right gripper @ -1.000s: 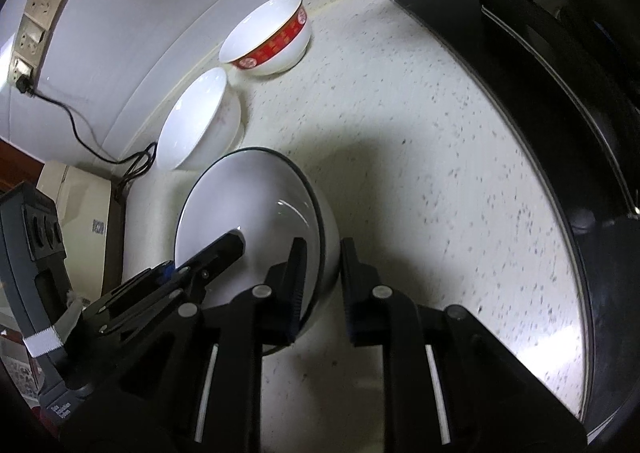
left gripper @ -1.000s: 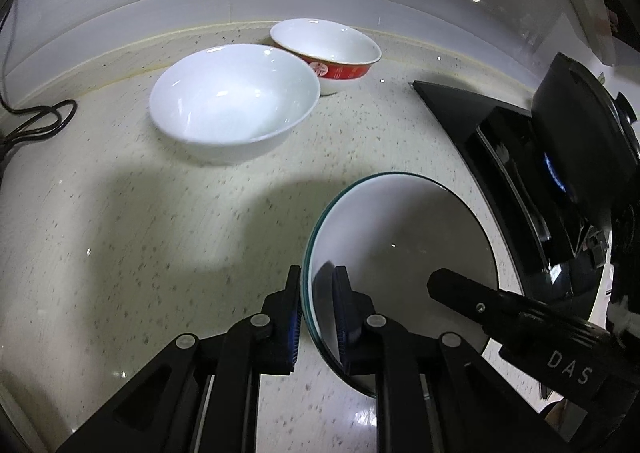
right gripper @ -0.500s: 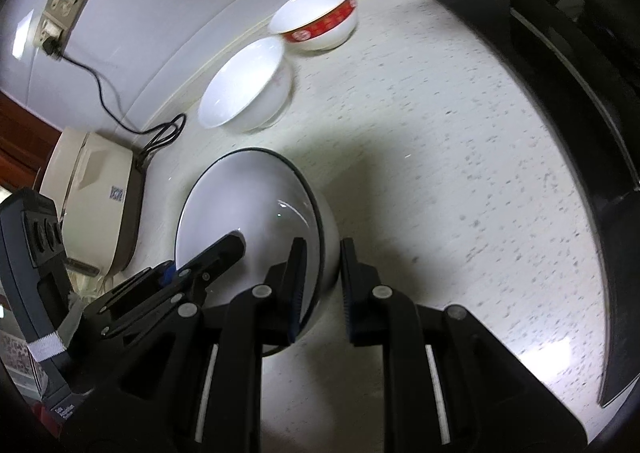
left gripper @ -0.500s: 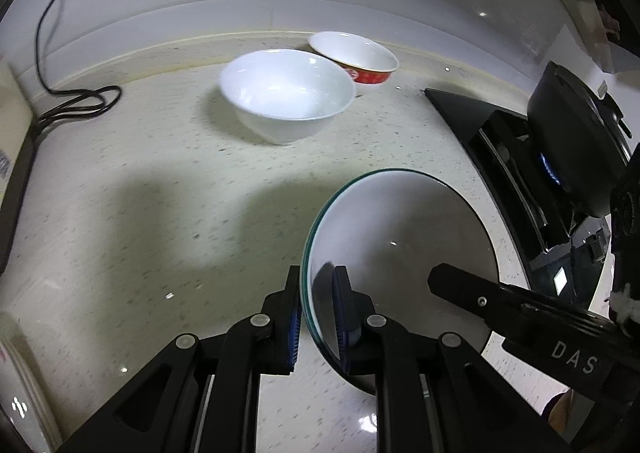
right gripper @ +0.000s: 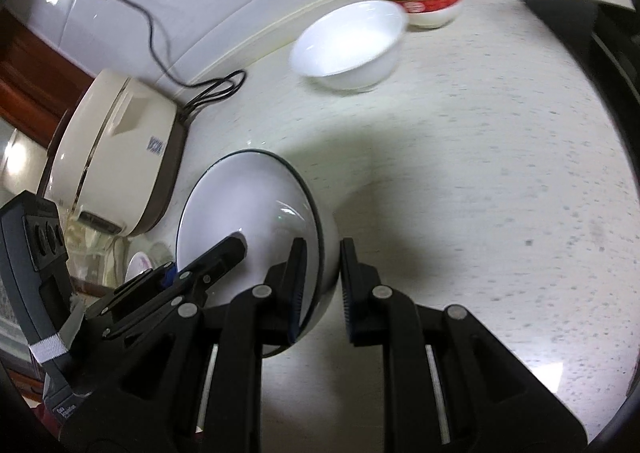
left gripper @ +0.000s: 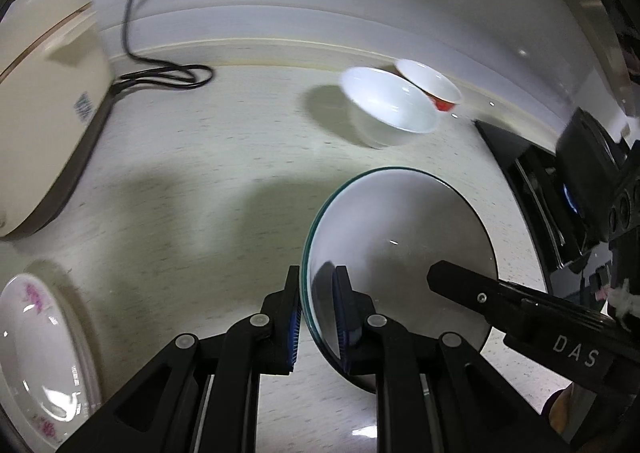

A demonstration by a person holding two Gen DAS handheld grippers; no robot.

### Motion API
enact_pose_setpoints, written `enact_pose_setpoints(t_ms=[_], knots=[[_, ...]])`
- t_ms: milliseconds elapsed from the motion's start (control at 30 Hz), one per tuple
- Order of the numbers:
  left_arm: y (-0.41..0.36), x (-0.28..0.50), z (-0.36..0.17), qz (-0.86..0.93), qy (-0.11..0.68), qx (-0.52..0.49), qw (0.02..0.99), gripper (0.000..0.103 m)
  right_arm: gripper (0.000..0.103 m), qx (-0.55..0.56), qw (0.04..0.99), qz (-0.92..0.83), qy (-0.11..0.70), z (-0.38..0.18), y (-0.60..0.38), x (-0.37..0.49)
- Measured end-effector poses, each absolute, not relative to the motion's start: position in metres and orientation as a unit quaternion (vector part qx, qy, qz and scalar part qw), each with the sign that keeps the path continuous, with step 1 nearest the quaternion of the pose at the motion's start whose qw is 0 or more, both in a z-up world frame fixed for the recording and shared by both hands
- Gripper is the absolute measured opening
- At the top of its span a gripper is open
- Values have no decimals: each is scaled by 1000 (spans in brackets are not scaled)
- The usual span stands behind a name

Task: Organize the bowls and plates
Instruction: 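Carry the green-rimmed bowl with both tools and lower it beside the flower plates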

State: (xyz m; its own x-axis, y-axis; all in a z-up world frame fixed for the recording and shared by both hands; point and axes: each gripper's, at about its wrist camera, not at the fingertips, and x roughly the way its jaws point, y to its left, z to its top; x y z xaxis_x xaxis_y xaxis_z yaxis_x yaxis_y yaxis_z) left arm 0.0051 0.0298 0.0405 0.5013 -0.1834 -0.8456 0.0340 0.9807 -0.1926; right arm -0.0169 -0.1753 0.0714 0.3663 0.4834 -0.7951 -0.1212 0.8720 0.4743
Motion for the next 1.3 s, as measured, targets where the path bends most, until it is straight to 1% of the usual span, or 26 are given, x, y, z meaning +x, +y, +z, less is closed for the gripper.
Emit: enact_pose_setpoints(t_ms=[300,500,800,1300], knots=[[81,-9,40,-17,493,-116,862,16,20,131,800,229,540,72,-122,-14],[99,-17,37,2,493,-130,860,16,20,115,793,244,546,71,-98,-11],[115,-14,30,27,500,-146,853,16,20,111,784,249,558,62,-79,-1],[122,-11,10,62,529,-120,838,16,20,100,768,253,580,41,-65,8]])
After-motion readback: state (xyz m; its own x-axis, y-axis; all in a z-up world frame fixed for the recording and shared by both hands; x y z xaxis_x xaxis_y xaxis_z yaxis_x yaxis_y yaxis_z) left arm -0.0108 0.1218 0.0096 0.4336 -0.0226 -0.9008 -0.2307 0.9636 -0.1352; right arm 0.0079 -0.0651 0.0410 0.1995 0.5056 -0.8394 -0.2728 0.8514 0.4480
